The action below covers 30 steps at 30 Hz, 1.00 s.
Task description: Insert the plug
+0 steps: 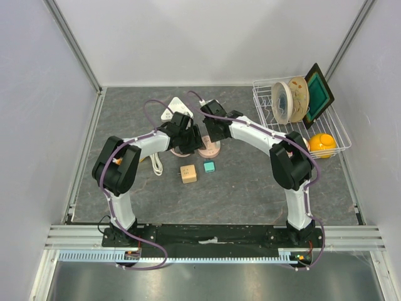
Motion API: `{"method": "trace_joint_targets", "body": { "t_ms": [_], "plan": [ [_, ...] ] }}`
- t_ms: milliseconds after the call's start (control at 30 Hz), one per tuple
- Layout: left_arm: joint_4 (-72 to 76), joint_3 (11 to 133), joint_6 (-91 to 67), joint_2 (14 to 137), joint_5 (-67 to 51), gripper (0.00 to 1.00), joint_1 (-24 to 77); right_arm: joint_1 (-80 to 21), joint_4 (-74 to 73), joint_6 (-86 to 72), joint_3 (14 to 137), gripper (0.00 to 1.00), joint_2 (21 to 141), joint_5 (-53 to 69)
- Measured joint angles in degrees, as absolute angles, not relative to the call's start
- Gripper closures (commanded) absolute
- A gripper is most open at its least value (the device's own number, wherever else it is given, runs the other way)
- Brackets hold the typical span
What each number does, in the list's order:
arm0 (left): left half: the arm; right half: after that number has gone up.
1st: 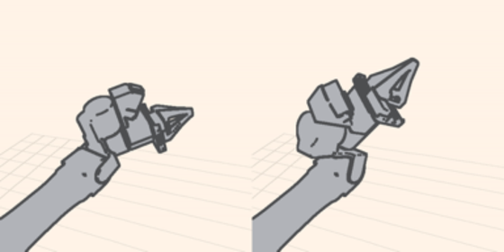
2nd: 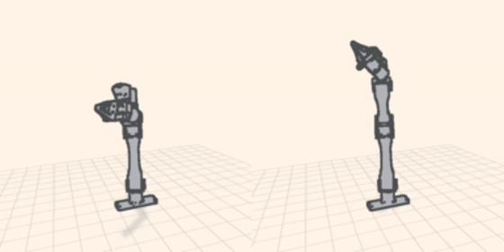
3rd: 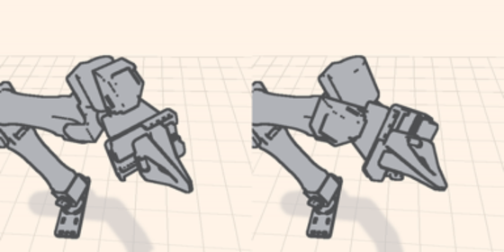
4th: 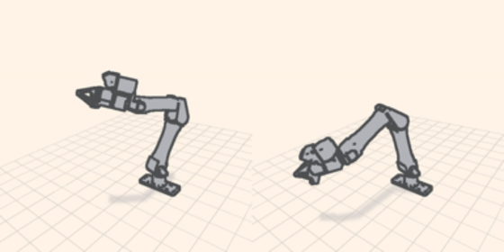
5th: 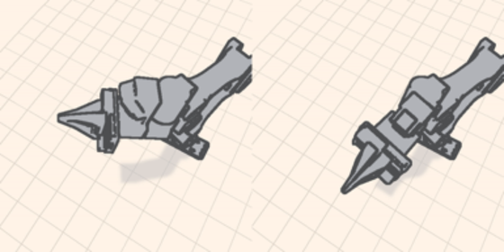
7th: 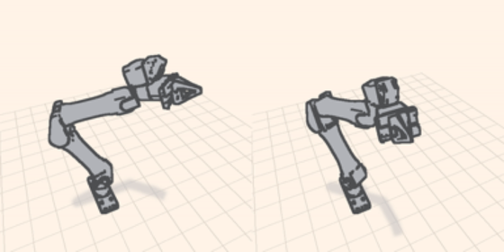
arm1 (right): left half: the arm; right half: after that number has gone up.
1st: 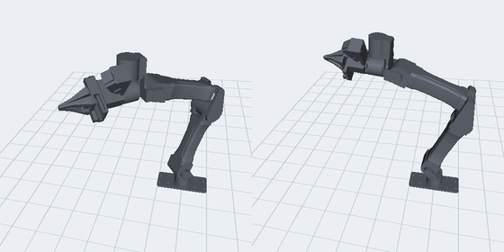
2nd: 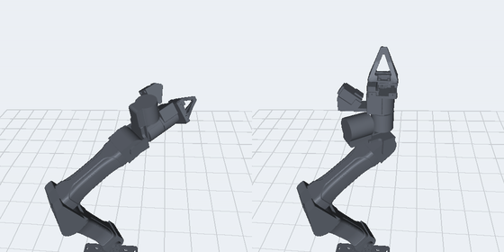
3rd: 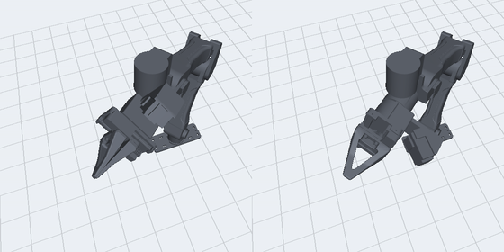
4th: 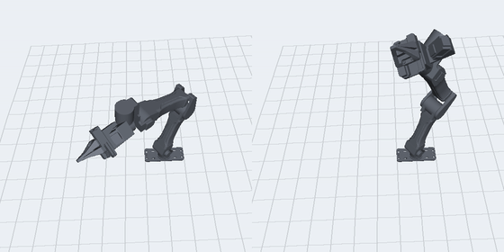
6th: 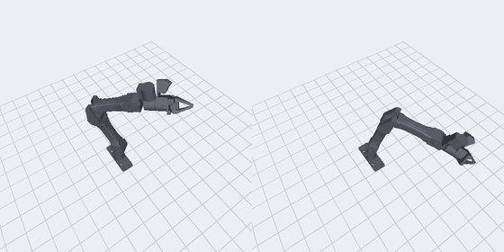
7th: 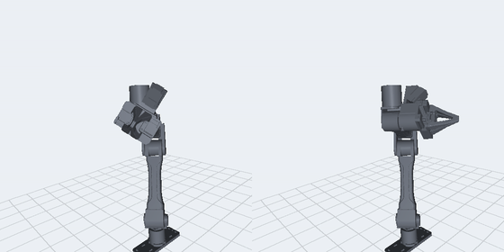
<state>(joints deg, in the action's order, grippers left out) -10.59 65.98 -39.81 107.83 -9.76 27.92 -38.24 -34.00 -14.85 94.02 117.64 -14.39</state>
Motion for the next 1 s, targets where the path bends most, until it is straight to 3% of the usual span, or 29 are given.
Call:
{"method": "trace_joint_targets", "body": {
  "t_ms": [33, 133, 433, 667, 1000],
  "plan": [
    [-10.7, 66.0, -39.8, 107.7, -9.6, 0.33, 27.9, -38.0, -33.9, -15.0, 94.0, 0.57, 117.6, -13.9],
    [-11.0, 66.0, -39.8, 106.8, -9.1, 0.32, 27.7, -37.5, -35.2, -15.2, 93.4, 0.45, 118.2, -12.3],
    [-11.1, 66.0, -39.8, 104.1, -8.8, 0.26, 26.8, -36.9, -39.2, -15.4, 93.6, 0.23, 118.3, -11.0],
    [-12.7, 65.7, -39.3, 102.9, -8.8, 0.19, 26.7, -36.8, -39.2, -15.5, 91.0, 0.11, 108.0, -9.9],
    [-18.0, 62.6, -36.7, 89.6, -6.4, 0.14, 26.7, -36.5, -28.0, -16.3, 72.6, 0.09, 87.3, -8.8]
  ]
}}
